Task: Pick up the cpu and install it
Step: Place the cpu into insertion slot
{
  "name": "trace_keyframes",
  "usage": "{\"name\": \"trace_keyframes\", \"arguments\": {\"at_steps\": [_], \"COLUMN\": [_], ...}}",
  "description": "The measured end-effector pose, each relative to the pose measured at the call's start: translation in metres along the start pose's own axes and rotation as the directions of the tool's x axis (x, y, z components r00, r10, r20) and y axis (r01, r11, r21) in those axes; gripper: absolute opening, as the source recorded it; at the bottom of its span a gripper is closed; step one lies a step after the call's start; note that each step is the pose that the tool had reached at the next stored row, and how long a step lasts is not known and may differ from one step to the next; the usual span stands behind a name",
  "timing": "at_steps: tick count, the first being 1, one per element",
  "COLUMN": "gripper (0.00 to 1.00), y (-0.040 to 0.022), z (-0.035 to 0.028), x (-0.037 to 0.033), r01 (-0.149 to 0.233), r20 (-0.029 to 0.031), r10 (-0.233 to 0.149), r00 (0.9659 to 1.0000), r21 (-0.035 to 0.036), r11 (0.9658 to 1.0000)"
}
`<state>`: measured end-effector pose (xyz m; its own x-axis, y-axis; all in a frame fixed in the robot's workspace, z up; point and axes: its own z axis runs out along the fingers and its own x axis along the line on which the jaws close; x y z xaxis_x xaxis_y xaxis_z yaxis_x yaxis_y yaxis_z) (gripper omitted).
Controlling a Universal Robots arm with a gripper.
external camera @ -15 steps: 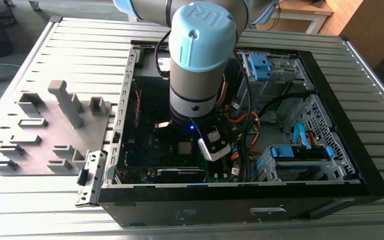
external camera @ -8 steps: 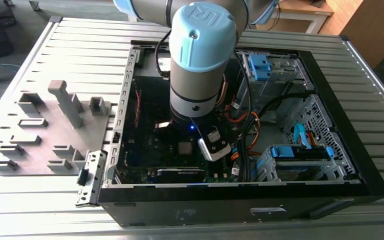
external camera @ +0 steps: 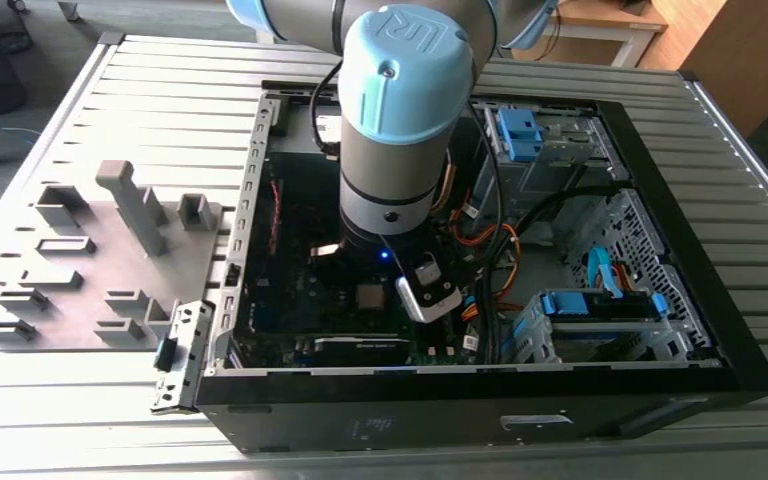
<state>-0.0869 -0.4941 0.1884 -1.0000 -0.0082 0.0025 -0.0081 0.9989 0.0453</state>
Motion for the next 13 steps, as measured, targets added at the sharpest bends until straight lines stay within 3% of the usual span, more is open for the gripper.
{"name": "trace_keyframes", "arguments": {"at_steps": [13], "gripper": [0.47], "y": [-0.0012], "z": [-0.0001], "x": [0.0], "r01": [0.0], "r20": [0.0], "r10": [0.0], "r00": [1.0], "r21": [0.001], "r11": [1.0]}}
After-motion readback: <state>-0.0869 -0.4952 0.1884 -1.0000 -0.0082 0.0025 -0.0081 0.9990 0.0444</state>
